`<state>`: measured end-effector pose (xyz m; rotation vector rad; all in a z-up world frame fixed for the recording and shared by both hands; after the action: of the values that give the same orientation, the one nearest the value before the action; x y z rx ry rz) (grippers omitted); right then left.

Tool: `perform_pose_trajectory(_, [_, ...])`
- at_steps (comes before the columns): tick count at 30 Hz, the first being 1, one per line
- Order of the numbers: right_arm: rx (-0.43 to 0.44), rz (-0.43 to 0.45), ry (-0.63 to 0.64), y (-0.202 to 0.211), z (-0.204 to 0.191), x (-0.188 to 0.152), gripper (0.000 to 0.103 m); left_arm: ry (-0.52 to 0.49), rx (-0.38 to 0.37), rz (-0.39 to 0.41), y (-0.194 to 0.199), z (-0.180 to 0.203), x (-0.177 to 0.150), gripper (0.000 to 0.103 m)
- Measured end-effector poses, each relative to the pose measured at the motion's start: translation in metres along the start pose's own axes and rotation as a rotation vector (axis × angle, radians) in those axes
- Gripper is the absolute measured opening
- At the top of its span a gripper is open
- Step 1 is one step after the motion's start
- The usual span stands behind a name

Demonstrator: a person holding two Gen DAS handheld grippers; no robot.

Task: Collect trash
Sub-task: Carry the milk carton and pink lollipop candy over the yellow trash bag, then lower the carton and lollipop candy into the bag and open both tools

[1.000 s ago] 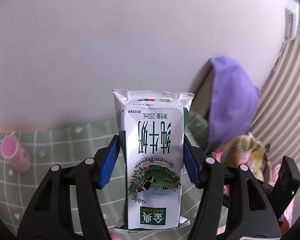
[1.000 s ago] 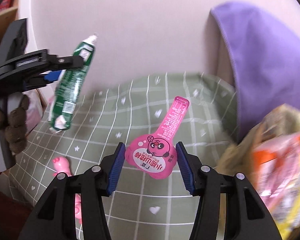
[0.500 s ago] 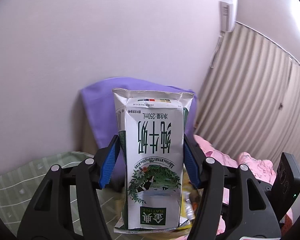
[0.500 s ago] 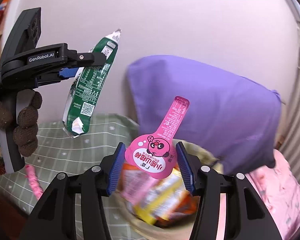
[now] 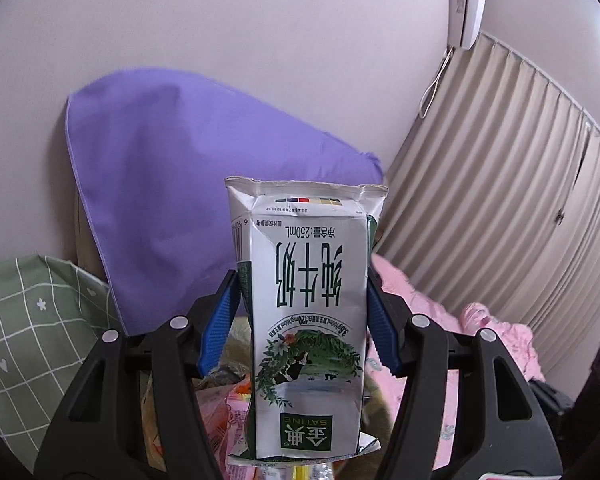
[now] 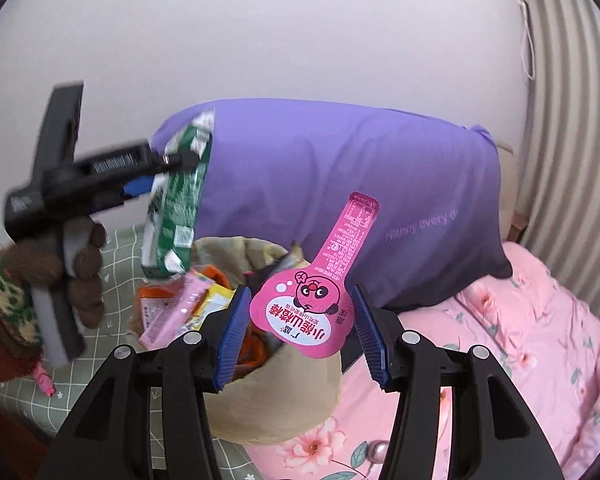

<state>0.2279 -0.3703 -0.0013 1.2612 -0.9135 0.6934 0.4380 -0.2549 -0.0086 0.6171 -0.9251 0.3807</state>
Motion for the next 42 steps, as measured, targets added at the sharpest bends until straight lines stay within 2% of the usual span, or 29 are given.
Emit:
perform_pose_trajectory(5, [0.039,-0.015,-0.004,-0.017,-0.001,-0.003,0.049,-0.002,0.049,-0.092,-0.020,-0.017,-0.035,0.057])
perform_pose_trajectory(11, [0.092,-0.039,0.023,-0.046,-0.015,-0.006,0.049,-0.001,0.090,-0.115,-0.020,-0.035,-0.047,0.057])
perform_pose_trajectory(19, [0.122,-0.073,0.046,-0.069,-0.031,-0.010,0.049,-0.012,0.070,-0.159,-0.004,-0.033,-0.053,0.057])
perform_pose_trajectory(23, [0.126,-0.084,0.054,-0.072,-0.038,-0.013,0.049,-0.007,0.048,-0.215,0.004,-0.038,-0.063,0.050])
perform_pose_trajectory(28, [0.135,-0.101,0.078,-0.078,-0.049,-0.015,0.049,-0.036,0.016,-0.260,0.008,-0.039,-0.072,0.049])
perform_pose_trajectory(32, [0.148,-0.118,0.115,-0.088,-0.059,-0.016,0.049,-0.049,-0.002,-0.288,0.003,-0.036,-0.074,0.049])
perform_pose_trajectory(36, [0.123,-0.148,0.179,-0.101,-0.064,-0.024,0.049,-0.055,-0.012,-0.318,-0.007,-0.030,-0.076,0.048])
perform_pose_trajectory(42, [0.135,-0.143,0.211,-0.097,-0.064,-0.028,0.049,-0.064,-0.028,-0.360,-0.027,-0.023,-0.077,0.048])
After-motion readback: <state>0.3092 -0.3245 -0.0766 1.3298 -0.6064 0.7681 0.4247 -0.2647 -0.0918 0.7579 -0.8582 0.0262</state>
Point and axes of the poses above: each gripper's, at about its wrist camera, not at the fingertips, and y roughly against the way its jaws point, z to its right, x to its top, the point moved 8 cm from there along -y, roughly the way its jaws point, and after that the axes turned 2 degrees about -x, right-handed, at the moved point
